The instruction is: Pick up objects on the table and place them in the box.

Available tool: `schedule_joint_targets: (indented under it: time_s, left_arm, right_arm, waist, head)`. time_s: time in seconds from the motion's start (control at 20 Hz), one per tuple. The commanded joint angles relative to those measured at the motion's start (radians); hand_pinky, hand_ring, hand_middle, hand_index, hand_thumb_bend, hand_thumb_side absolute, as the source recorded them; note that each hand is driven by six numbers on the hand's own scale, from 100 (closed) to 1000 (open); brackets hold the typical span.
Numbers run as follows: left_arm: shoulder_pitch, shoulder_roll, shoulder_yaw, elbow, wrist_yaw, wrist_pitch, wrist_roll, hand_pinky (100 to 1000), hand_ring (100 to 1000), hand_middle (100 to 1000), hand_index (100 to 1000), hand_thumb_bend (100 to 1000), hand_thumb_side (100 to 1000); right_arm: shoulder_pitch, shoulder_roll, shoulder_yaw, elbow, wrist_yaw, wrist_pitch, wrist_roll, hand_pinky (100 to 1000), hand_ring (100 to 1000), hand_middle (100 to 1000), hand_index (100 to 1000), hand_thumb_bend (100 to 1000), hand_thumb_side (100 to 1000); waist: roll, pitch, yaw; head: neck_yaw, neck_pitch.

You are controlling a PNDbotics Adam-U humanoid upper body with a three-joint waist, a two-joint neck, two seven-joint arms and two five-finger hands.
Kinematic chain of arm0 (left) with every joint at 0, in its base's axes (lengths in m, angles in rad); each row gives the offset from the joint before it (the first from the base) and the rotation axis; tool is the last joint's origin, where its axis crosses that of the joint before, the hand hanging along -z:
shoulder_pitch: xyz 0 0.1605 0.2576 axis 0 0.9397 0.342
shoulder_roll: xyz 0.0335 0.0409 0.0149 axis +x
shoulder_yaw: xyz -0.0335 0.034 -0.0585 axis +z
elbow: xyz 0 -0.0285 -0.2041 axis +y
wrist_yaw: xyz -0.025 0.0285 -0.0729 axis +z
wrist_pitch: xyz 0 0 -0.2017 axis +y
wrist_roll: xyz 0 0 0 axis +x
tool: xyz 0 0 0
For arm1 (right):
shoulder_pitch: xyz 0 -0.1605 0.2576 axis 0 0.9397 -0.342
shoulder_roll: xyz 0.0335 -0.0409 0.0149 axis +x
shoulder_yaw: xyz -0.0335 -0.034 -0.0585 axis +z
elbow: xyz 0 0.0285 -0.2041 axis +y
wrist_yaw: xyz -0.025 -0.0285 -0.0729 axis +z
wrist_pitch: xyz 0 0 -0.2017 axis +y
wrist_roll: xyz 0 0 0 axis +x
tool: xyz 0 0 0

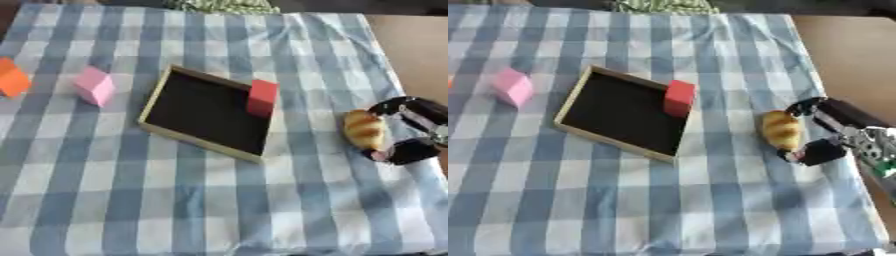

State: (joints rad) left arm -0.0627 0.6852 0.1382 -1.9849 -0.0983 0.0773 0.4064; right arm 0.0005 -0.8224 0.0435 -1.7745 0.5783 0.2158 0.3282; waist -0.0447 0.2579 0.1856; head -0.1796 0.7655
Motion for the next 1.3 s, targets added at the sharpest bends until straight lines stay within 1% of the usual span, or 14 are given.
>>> schedule_joint_targets:
  time_s: [0.05, 0.25, 0.35, 0.45, 0.6, 0.7, 0.75, 0.8, 0.85, 1.1, 1.3]
  left_arm:
    - [-0.008, 0.016, 0.007, -0.015, 0.004, -0.007, 0.001, 878, 860, 834, 930, 409, 655]
    - [-0.009, 0.015, 0.007, -0.015, 0.005, -0.008, 0.002, 878, 860, 834, 929, 404, 658]
    - [-0.009, 0.014, 0.007, -0.015, 0.006, -0.008, 0.002, 878, 861, 834, 929, 403, 659]
    - [-0.010, 0.014, 0.006, -0.015, 0.006, -0.008, 0.001, 878, 861, 834, 929, 402, 661]
    - [-0.010, 0.014, 0.006, -0.015, 0.005, -0.008, 0.000, 878, 861, 834, 929, 400, 662]
    - [-0.010, 0.014, 0.006, -0.015, 0.004, -0.008, 0.000, 879, 862, 834, 929, 398, 664]
    - [-0.009, 0.014, 0.006, -0.015, 0.004, -0.007, 0.000, 879, 862, 834, 929, 398, 665]
    - [-0.009, 0.013, 0.006, -0.015, 0.003, -0.007, -0.001, 879, 862, 834, 929, 397, 665]
    - [-0.008, 0.013, 0.007, -0.015, 0.002, -0.007, -0.001, 879, 862, 834, 929, 397, 665]
    - [-0.008, 0.013, 0.007, -0.015, 0.001, -0.005, -0.001, 879, 862, 835, 929, 395, 665]
    - [-0.007, 0.015, 0.007, -0.015, 0.001, -0.005, -0.002, 879, 863, 835, 928, 394, 665]
  right_arm:
    - [-0.010, -0.017, 0.002, 0.020, 0.016, 0.003, -0.005, 853, 835, 750, 844, 523, 236]
    - [-0.019, -0.011, 0.007, 0.044, 0.027, 0.006, -0.022, 846, 817, 689, 820, 512, 186]
    - [-0.022, -0.009, 0.009, 0.047, 0.028, 0.008, -0.040, 843, 810, 675, 807, 502, 166]
    - [-0.022, -0.007, 0.010, 0.047, 0.023, 0.012, -0.059, 836, 796, 652, 786, 461, 109]
    - [-0.020, -0.007, 0.007, 0.038, 0.000, 0.023, -0.087, 826, 779, 630, 771, 396, 100]
    - [-0.017, -0.010, 0.007, 0.029, -0.021, 0.028, -0.095, 821, 771, 623, 767, 383, 100]
    - [-0.015, -0.011, 0.006, 0.022, -0.032, 0.030, -0.094, 821, 771, 625, 768, 394, 100]
    - [-0.012, -0.013, 0.006, 0.013, -0.043, 0.032, -0.090, 820, 772, 628, 772, 421, 100]
    - [-0.009, -0.016, 0.005, 0.005, -0.053, 0.034, -0.083, 818, 771, 628, 776, 428, 100]
    - [-0.009, -0.027, -0.005, -0.024, -0.118, 0.041, -0.021, 811, 750, 601, 774, 431, 122]
    - [-0.020, -0.045, -0.021, -0.046, -0.170, 0.040, 0.016, 814, 755, 593, 768, 446, 143]
  waist:
    - [0.008, 0.005, 0.003]
    - [0.010, 0.009, 0.005]
    - [0.010, 0.010, 0.005]
    - [0.010, 0.011, 0.006]
    - [0.009, 0.012, 0.005]
    - [0.008, 0.012, 0.004]
    - [0.008, 0.012, 0.004]
    - [0.007, 0.012, 0.004]
    - [0.007, 0.012, 0.003]
    - [0.003, 0.010, 0.001]
    - [0.002, 0.010, 0.000]
  head:
    - [-0.005, 0.005]
    - [-0.005, 0.005]
    - [-0.006, 0.005]
    - [-0.006, 0.005]
    - [-0.004, 0.005]
    - [-0.003, 0.005]
    - [-0.002, 0.005]
    - [-0.001, 0.005]
    - [-0.001, 0.005]
    - [0.002, 0.005]
    - [0.005, 0.005]
